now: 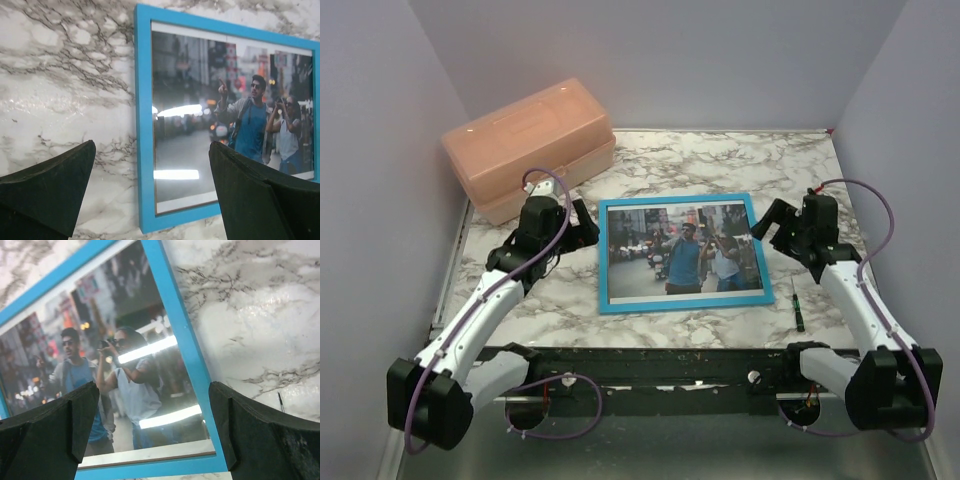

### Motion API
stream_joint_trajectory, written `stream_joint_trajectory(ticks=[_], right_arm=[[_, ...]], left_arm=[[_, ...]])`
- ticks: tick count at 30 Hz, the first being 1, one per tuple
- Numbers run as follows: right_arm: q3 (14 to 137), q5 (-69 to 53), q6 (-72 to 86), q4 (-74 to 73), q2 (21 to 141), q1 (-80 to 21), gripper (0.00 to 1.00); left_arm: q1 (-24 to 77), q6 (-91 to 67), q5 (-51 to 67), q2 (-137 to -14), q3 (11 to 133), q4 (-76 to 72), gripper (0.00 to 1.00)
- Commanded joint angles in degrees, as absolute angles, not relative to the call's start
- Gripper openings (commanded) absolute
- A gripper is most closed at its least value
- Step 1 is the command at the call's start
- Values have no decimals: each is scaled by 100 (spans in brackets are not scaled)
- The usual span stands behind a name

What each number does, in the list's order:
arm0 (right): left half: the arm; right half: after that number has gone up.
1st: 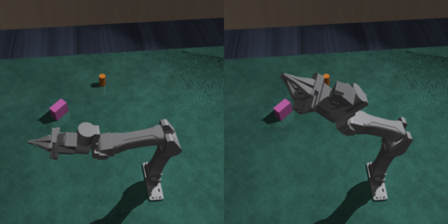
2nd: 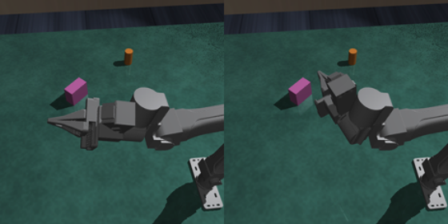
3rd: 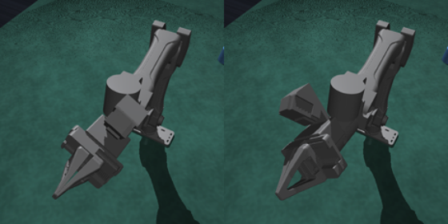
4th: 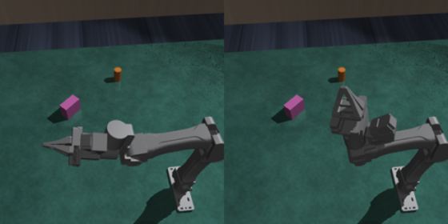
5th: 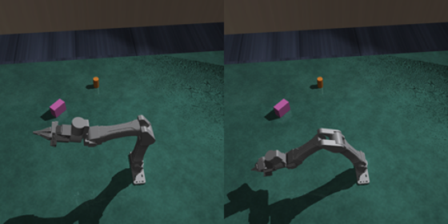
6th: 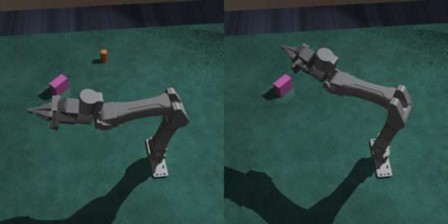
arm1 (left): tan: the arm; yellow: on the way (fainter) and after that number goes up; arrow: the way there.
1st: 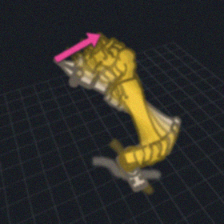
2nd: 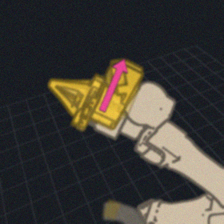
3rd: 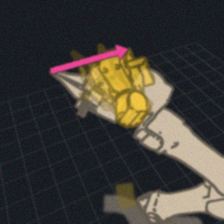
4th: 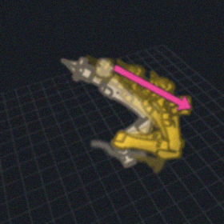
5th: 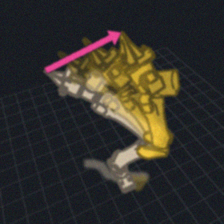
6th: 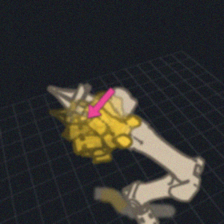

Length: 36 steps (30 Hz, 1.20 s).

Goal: Put the photo into the frame
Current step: Reset both arms

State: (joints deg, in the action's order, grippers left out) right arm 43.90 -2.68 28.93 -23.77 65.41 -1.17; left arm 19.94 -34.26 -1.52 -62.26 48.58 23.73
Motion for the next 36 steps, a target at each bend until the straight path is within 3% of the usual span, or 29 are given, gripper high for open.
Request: stream_joint_trajectory(ticks=[1,9,16,23,25,30,34,36], right_arm=[[3867,-211,2486,-1267,5863,-155,100],[2801,201,1889,687,5305,-150,100],[1404,632,1196,3202,5406,-151,100],[958,1088,1233,5577,7153,-155,100],[1164,1142,1266,5592,7465,-149,100],[1066,1155,1156,7200,8445,-151,100],[1051,770,966,8290,9385,-150,100],[1182,719,951,7641,9187,-154,100]], left_arm=[[2004,-2867,-754,-5389,4027,1013,98],[2004,-1467,-1601,-4400,2523,-921,98],[1963,-721,-2649,-4607,1745,-2382,98],[1422,-227,-2313,-6042,868,-5829,98],[1294,-240,-1996,-6041,1116,-5199,98],[880,130,-1961,-7020,850,-7076,99],[510,-210,-1700,-7380,1269,-6475,98],[502,-287,-1711,-7383,1216,-6564,99]])
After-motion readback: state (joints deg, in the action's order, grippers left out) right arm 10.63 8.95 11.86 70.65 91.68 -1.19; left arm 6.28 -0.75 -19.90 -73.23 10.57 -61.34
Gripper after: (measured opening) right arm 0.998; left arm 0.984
